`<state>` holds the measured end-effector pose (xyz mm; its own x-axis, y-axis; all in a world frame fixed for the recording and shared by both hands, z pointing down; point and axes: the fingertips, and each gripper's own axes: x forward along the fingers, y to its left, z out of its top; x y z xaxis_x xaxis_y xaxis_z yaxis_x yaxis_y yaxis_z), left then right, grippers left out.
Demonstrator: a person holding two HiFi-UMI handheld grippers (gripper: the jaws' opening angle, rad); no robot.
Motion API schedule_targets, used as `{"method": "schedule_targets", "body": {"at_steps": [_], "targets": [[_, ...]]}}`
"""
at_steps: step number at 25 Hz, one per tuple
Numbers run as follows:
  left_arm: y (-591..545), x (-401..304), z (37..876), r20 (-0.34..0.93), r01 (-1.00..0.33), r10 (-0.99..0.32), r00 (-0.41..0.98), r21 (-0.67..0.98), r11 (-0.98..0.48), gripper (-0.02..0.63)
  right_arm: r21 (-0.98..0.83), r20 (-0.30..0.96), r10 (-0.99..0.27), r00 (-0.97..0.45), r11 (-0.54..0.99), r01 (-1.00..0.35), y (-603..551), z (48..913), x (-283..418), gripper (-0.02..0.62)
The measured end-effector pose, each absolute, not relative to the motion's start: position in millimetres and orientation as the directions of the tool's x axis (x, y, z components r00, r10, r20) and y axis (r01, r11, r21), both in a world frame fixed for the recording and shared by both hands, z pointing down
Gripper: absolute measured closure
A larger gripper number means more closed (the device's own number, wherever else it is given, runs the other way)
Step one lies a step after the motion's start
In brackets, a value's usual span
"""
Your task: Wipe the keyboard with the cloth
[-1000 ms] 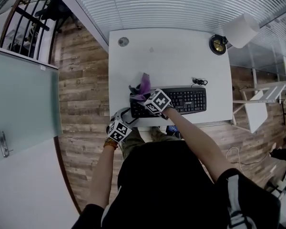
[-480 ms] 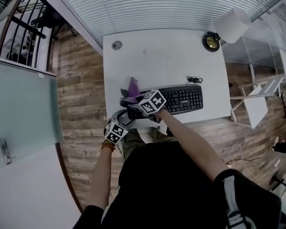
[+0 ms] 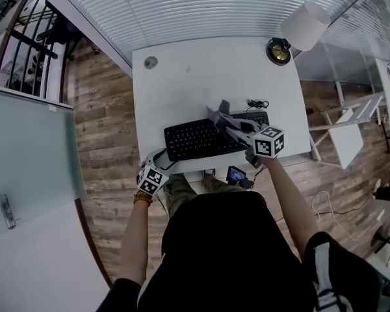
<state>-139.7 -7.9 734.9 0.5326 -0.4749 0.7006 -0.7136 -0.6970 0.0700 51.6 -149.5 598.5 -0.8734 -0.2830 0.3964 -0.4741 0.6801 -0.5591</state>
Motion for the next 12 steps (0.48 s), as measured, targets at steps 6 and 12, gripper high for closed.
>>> {"method": "schedule_targets", "body": {"at_steps": [6, 12], "targets": [[-10, -138, 729, 0.702, -0.715, -0.479, 0.527, 0.062, -0.697, 0.325, -0.464, 0.485, -0.496, -0.72, 0.552, -0.693, -176, 605, 189, 0.5], [-11, -138, 726, 0.704, -0.714, -0.479, 0.524, 0.057, -0.698, 0.325, -0.374, 0.577, -0.532, -0.62, 0.502, -0.779, -186, 623, 247, 0.499]]}}
